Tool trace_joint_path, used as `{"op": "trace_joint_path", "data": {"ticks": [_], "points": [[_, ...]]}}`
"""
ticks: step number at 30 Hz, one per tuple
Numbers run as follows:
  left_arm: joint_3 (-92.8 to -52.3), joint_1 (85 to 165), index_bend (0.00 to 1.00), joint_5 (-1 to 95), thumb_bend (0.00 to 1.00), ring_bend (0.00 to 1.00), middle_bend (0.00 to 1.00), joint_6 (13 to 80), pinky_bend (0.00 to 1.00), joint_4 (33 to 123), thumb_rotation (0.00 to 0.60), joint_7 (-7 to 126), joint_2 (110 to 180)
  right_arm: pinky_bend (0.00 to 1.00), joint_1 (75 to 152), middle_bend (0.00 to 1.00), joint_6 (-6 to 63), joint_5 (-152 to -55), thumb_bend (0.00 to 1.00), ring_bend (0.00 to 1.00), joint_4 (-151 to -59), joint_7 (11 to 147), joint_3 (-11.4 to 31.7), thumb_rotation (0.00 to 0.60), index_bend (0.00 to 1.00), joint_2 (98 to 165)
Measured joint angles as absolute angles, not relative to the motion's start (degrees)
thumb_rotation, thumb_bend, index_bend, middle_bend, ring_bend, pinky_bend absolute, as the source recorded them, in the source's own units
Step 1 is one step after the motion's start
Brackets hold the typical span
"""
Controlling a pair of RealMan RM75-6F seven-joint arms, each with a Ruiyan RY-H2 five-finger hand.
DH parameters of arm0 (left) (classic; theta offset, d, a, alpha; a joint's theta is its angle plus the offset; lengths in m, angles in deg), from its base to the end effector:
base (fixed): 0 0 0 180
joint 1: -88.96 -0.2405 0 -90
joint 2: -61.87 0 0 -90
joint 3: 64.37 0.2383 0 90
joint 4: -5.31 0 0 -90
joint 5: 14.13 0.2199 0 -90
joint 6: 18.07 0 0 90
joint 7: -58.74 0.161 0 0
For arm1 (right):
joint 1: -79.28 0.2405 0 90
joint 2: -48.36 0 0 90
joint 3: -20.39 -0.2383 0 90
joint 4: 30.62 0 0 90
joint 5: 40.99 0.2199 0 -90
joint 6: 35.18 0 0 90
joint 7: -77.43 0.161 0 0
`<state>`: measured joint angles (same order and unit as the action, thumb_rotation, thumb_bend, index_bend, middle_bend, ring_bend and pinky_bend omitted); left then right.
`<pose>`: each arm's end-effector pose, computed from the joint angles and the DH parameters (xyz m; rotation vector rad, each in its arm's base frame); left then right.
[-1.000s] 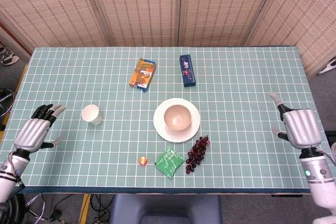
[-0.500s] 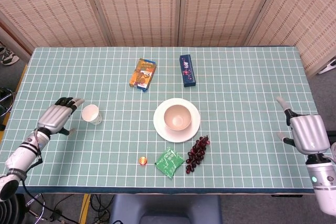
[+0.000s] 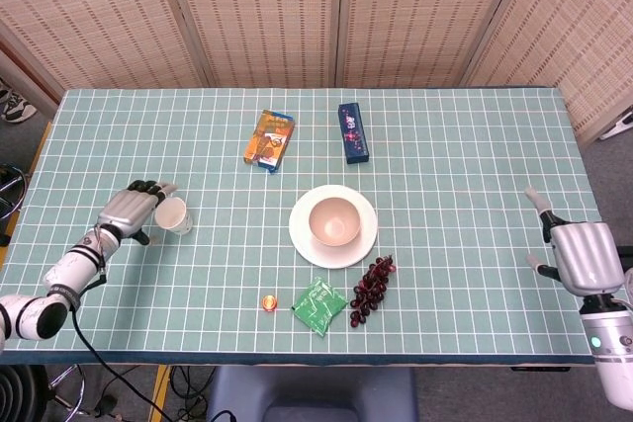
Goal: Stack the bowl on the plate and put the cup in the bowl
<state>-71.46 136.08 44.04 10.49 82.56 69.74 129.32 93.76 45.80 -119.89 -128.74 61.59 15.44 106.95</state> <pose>-0.2330 0.4085 0.0703 -1.8982 -1.0039 -0.4321 -0.2665 -0.2514 0.1639 1.4744 -0.6690 0.7568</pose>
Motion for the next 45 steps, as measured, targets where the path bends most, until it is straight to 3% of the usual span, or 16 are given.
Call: {"op": "trace_joint_path", "data": {"ticks": [7,17,19,29,37,45], "points": [[-70.23,138.59,0.03,41.04,0.26,0.0,0.0,9.87,0.11,80.16,0.6,70.8,131.95,1.0,93.31,0.58,45.42,-119.8,0.12,0.75,-128.37,61.98,15.18,0.6,0.11,106.98],[-68.92,140.17,0.21,39.25,0.26,0.17,0.04,11.98,0.44,77.64,0.6,72.21,135.34,1.0,92.98,0.58,44.77,-119.66,0.12,0.75,-128.15,62.5,14.75,0.6,0.12,107.04],[-68.62,140.52,0.23,38.72,0.26,0.19,0.05,11.88,0.47,77.12,0.6,72.35,135.69,1.0,92.93,0.58,44.65,-119.62,0.12,0.75,-128.12,62.59,14.65,0.6,0.12,107.11],[-68.18,141.48,0.3,37.84,0.26,0.26,0.15,12.13,0.56,76.6,0.6,72.05,135.97,1.0,92.74,0.58,44.44,-119.61,0.12,0.75,-128.3,62.65,14.2,0.6,0.12,107.21],[-68.41,141.76,0.33,38.64,0.26,0.31,0.23,12.76,0.56,77.1,0.6,71.04,135.54,1.0,92.51,0.58,44.35,-119.63,0.12,0.75,-128.16,62.8,14.01,0.6,0.12,107.39],[-70.28,141.93,0.32,41.46,0.26,0.31,0.24,15.79,0.56,83.2,0.6,70.17,131.3,1.0,92.59,0.58,43.98,-119.55,0.12,0.75,-127.62,63.21,13.66,0.6,0.12,107.59]]}}
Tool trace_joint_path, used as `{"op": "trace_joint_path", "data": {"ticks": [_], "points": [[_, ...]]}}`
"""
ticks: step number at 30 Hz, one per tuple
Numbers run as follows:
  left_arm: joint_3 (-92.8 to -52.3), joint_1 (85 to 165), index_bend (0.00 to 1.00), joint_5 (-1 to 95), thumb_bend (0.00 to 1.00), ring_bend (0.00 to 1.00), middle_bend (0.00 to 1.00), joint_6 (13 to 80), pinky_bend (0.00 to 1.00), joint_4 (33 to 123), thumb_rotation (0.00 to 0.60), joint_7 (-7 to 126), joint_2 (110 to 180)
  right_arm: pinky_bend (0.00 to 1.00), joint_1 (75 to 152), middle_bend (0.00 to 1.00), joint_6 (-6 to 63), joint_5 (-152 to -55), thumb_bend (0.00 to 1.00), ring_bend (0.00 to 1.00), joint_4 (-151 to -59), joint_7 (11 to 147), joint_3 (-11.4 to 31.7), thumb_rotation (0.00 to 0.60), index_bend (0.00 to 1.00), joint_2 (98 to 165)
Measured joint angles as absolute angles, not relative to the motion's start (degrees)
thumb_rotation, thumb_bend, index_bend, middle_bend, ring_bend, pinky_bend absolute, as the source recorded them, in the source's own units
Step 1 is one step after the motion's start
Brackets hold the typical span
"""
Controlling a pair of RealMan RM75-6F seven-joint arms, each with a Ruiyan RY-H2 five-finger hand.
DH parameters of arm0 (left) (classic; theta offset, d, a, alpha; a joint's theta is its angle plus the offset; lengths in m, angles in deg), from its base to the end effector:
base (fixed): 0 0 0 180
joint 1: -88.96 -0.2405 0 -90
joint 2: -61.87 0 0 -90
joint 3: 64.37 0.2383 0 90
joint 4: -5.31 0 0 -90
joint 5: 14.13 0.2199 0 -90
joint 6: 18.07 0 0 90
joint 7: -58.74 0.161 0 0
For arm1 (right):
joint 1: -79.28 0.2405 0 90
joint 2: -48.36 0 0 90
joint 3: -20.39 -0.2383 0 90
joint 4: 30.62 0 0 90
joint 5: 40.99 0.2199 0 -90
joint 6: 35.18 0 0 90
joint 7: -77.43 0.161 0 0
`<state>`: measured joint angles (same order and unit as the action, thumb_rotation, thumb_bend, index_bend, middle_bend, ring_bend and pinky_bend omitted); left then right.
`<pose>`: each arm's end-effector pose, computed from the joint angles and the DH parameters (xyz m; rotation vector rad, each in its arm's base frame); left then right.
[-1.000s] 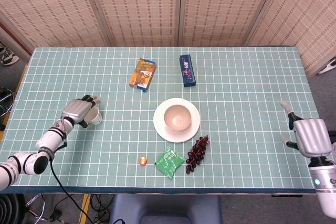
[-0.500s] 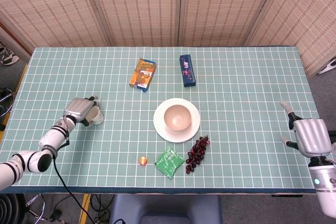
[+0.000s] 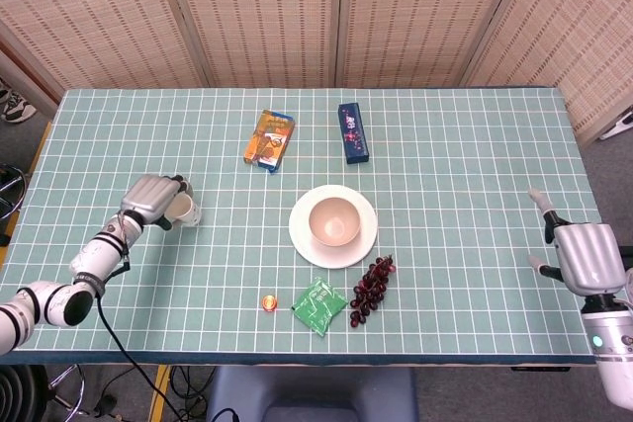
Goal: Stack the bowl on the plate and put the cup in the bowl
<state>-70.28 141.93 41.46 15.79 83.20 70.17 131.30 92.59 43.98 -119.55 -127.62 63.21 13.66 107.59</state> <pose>-0.1867 0.4271 0.0628 -1.9094 -0.9242 -0.5569 -0.2732 -0.2532 0.1632 1.4561 -0.7051 0.7597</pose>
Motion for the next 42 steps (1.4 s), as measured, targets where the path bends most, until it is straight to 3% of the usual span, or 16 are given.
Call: {"op": "trace_joint_path", "data": {"ticks": [10,19,26,42], "points": [[-75.1,145.7,0.31,44.28,0.26,0.3,0.24,17.59,0.56,95.78,0.6,70.07,125.82,1.0,92.75,0.58,43.28,-118.81,0.12,0.75,-126.72,63.76,13.15,0.6,0.12,107.73],[-78.27,152.2,0.31,43.98,0.26,0.3,0.24,16.98,0.56,99.94,0.6,71.52,127.99,1.0,91.61,0.58,43.94,-118.8,0.12,0.75,-126.85,63.83,13.79,0.6,0.12,108.03],[-78.64,157.3,0.31,40.78,0.26,0.3,0.24,16.38,0.56,99.0,0.6,74.47,132.33,1.0,91.2,0.58,44.29,-118.95,0.12,0.75,-127.48,63.4,13.87,0.6,0.12,107.75],[-75.14,169.16,0.31,27.95,0.26,0.3,0.24,15.84,0.56,89.24,0.6,83.76,142.8,1.0,91.24,0.58,43.3,-118.2,0.12,0.75,-127.27,63.12,13.68,0.6,0.12,107.79]]}}
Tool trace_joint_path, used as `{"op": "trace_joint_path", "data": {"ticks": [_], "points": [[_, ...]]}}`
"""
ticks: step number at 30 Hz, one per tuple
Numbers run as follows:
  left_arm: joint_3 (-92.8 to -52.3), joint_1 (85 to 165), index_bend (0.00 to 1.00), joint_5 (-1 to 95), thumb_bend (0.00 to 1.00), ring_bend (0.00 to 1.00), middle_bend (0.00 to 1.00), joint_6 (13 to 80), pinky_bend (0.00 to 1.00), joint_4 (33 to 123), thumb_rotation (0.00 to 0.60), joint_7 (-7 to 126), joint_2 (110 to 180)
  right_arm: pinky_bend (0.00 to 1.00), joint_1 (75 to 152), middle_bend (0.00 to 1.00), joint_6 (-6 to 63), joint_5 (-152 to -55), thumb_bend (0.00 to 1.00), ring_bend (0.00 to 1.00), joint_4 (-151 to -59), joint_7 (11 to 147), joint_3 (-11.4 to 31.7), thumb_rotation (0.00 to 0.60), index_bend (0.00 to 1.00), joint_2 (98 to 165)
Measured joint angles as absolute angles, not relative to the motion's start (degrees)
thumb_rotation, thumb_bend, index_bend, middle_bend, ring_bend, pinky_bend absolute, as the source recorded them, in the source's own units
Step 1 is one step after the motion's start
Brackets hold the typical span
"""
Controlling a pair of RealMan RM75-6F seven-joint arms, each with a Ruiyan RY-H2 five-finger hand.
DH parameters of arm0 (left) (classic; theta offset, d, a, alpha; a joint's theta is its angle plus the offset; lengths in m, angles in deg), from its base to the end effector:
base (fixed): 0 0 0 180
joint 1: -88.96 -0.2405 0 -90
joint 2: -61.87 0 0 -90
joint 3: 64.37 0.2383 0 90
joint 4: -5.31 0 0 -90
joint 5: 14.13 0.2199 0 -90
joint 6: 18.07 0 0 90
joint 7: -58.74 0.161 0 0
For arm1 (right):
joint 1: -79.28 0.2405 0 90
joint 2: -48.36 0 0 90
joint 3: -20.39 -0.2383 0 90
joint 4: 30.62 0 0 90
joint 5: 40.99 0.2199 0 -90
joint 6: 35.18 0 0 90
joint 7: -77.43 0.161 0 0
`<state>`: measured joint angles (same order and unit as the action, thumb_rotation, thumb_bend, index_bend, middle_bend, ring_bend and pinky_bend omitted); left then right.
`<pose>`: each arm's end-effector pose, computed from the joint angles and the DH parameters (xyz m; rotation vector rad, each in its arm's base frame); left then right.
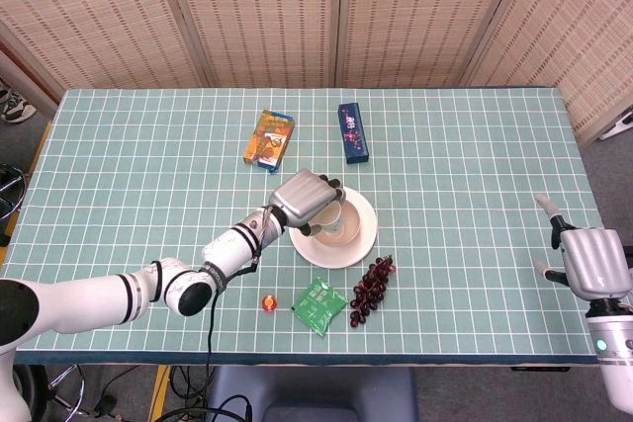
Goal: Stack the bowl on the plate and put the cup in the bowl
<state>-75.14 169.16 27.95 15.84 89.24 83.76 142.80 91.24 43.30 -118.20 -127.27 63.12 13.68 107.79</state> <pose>0.0554 0.4046 -0.0287 -2.2866 -0.6496 -0.8475 -0.2843 -0.2468 0.1624 1.4347 -0.7403 0.7210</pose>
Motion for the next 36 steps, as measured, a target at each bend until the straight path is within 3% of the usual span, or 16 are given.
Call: {"op": "trace_joint_path", "data": {"ticks": [18,24,28,33,36], "points": [[-68.99,177.2,0.29,13.27,0.26,0.28,0.24,17.14,0.56,79.74,0.6,91.75,151.83,1.0,90.82,0.58,43.04,-117.77,0.12,0.75,-125.79,64.79,13.58,0.6,0.12,107.95],[-67.25,179.23,0.26,8.72,0.26,0.25,0.2,18.18,0.55,78.99,0.6,94.87,153.59,1.0,90.64,0.58,43.15,-117.66,0.12,0.75,-125.43,65.34,13.48,0.6,0.12,108.08],[-66.62,180.41,0.21,6.11,0.26,0.17,0.16,18.32,0.46,79.19,0.6,96.31,154.07,1.0,90.58,0.58,43.23,-117.78,0.12,0.75,-125.15,65.71,13.44,0.6,0.12,108.24],[-65.78,182.25,0.05,1.78,0.26,0.03,0.03,18.42,0.32,80.35,0.6,98.15,154.05,1.0,90.36,0.58,43.48,-117.76,0.12,0.75,-124.97,65.96,13.36,0.6,0.12,108.21],[-66.05,182.62,0.0,0.96,0.26,0.0,0.0,18.94,0.26,82.01,0.6,98.05,153.06,1.0,90.25,0.58,43.6,-117.8,0.12,0.75,-125.02,66.02,13.34,0.6,0.12,108.09]]}}
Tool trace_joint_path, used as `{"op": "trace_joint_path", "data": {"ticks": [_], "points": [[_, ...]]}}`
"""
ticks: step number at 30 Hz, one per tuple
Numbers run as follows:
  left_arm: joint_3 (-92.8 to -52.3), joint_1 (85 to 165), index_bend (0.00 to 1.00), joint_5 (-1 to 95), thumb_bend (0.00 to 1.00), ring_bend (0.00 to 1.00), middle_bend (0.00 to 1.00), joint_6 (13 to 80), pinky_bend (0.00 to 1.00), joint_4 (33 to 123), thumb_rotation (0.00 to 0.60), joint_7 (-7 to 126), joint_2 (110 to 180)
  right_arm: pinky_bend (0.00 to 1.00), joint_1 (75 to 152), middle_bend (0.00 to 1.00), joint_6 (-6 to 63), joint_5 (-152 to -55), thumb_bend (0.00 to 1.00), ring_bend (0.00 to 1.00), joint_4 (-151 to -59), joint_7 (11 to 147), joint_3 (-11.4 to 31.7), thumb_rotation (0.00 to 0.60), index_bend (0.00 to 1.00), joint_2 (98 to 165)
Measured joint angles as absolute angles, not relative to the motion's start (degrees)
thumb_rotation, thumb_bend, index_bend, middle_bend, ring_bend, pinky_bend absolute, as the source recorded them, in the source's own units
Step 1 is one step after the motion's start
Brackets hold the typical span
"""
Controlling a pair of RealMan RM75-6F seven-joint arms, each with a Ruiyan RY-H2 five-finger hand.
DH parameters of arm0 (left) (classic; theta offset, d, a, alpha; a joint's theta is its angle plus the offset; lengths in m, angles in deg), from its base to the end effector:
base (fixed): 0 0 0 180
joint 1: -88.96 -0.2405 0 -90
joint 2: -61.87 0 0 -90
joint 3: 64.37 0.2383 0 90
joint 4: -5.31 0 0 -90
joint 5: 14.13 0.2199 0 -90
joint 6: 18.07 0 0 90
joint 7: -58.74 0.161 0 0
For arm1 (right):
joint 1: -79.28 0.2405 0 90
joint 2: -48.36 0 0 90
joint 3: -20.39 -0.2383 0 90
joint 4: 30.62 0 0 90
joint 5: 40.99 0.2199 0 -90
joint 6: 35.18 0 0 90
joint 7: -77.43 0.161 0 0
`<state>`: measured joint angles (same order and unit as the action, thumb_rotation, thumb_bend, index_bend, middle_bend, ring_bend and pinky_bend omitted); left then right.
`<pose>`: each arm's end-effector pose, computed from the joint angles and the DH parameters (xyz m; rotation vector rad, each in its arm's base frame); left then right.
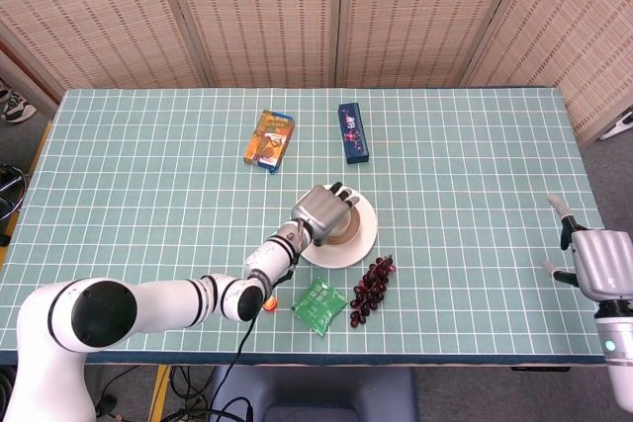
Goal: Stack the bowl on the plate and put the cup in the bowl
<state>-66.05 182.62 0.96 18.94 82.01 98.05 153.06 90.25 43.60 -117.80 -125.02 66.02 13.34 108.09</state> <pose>0.0602 0.3998 -0.0847 -2.2672 -0.6421 -0.5852 -0.2963 -0.2445 0.1682 1.3984 -0.7601 0.7259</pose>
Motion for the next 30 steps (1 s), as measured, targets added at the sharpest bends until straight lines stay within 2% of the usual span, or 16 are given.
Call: {"op": "trace_joint_path", "data": {"ticks": [5,12,21,24,30], "points": [[-68.14,181.3,0.0,1.78,0.26,0.0,0.0,20.38,0.24,85.24,0.6,94.7,149.68,1.0,90.05,0.58,43.94,-117.77,0.12,0.75,-125.15,65.99,13.23,0.6,0.12,107.8],[-70.36,176.05,0.0,3.57,0.26,0.0,0.0,22.92,0.23,90.7,0.6,88.32,141.59,1.0,89.49,0.57,44.44,-117.44,0.12,0.75,-125.28,66.43,13.07,0.6,0.12,107.09],[-69.46,165.8,0.0,9.21,0.26,0.0,0.0,31.0,0.21,95.8,0.6,82.53,133.82,1.0,89.47,0.54,42.45,-118.83,0.12,0.69,-124.73,70.83,13.96,0.6,0.13,105.41],[-68.56,161.43,0.0,13.34,0.26,0.0,0.0,35.7,0.21,97.42,0.6,80.64,132.69,0.96,89.53,0.52,42.15,-119.54,0.12,0.66,-124.21,72.47,14.16,0.6,0.13,105.32],[-65.72,150.73,0.0,22.46,0.26,0.0,0.0,46.6,0.21,100.84,0.6,76.99,130.51,0.82,89.75,0.48,41.59,-121.82,0.15,0.55,-122.84,76.73,14.73,0.6,0.16,105.14]]}}
